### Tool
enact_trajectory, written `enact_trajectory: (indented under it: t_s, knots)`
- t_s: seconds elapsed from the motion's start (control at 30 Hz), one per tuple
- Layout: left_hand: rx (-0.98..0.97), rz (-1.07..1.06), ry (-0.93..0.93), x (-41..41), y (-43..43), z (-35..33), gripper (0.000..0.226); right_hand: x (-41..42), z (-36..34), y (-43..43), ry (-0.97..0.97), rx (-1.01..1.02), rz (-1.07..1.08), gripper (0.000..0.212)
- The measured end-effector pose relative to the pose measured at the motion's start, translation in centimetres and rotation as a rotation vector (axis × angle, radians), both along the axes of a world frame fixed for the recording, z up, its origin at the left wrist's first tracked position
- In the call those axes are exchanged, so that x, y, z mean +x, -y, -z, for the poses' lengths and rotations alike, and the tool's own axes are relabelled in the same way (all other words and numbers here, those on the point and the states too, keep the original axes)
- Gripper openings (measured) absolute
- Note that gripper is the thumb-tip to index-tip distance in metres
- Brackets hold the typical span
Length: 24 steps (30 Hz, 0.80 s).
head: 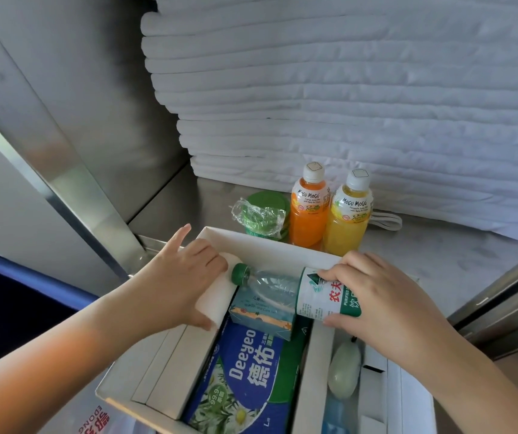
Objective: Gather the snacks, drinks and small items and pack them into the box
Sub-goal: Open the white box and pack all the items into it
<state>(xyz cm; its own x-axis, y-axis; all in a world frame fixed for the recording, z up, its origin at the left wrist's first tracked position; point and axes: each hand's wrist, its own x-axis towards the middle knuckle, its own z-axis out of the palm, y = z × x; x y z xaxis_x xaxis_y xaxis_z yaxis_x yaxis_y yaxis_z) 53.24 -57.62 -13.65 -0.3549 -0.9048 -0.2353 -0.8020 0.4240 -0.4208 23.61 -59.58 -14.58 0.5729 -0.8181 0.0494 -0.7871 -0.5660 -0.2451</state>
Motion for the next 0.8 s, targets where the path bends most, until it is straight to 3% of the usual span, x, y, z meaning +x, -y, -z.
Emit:
enact_trajectory:
  t_s: [0.23, 0.57, 0.8]
  knots:
    - [-0.093, 0.173, -0.143, -0.5, 0.3, -0.4, 0.087, 0.2, -0.1, -0.2, -0.01, -0.043, 0.002, 0.061]
    - [-0.027, 0.041, -0.293, -1.4, -0.6, 0.3, 0.093, -0.3, -0.1, -0.3, -0.06, -0.076, -0.073, 0.066]
    - [-0.001, 0.013, -0.301, -0.8, -0.2, 0.9, 0.093, -1.4, -0.2, -0.5, 0.043, -0.048, 0.026, 0.047]
